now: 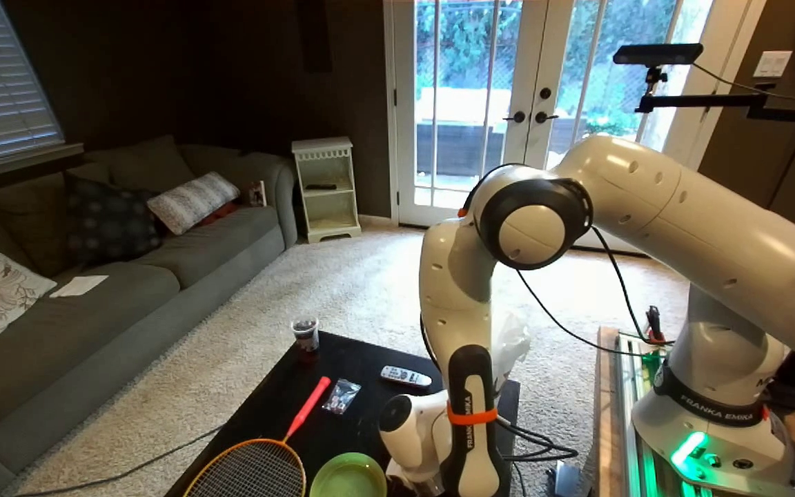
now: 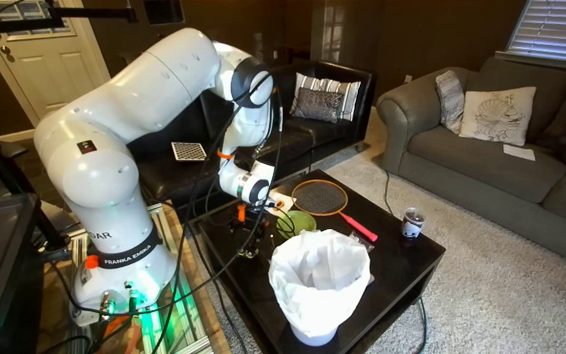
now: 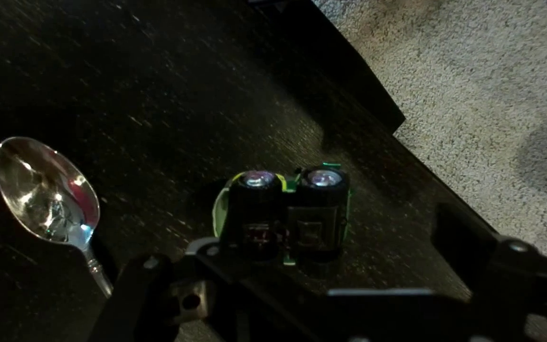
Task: Push the toy car forwards
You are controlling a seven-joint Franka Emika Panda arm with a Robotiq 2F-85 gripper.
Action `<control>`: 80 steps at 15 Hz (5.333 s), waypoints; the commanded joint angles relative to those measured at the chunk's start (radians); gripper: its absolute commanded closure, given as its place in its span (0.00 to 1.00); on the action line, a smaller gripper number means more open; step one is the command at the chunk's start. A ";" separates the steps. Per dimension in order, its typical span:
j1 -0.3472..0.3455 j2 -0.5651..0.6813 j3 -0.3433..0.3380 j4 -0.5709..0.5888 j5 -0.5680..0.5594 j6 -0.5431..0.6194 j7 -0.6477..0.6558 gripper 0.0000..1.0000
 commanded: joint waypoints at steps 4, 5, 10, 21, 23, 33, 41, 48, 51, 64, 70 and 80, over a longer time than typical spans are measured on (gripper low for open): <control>-0.001 0.081 -0.029 -0.007 -0.009 0.165 -0.005 0.00; -0.004 0.088 -0.030 -0.014 -0.011 0.201 -0.010 0.00; 0.013 0.113 -0.060 -0.040 -0.013 0.351 -0.020 0.00; 0.015 0.126 -0.082 -0.052 -0.009 0.370 -0.029 0.00; -0.002 0.135 -0.068 -0.047 -0.017 0.372 -0.044 0.00; -0.011 0.175 -0.062 -0.013 -0.022 0.390 -0.088 0.00; -0.039 0.218 -0.044 0.035 -0.020 0.407 -0.090 0.00; -0.090 0.236 -0.008 0.046 -0.036 0.411 -0.120 0.62; -0.105 0.234 0.002 0.041 -0.036 0.409 -0.126 0.84; -0.016 0.144 -0.036 0.015 -0.007 0.339 -0.075 1.00; 0.009 0.122 -0.019 0.026 -0.013 0.347 -0.081 1.00; 0.042 0.111 -0.016 0.071 -0.002 0.359 -0.051 1.00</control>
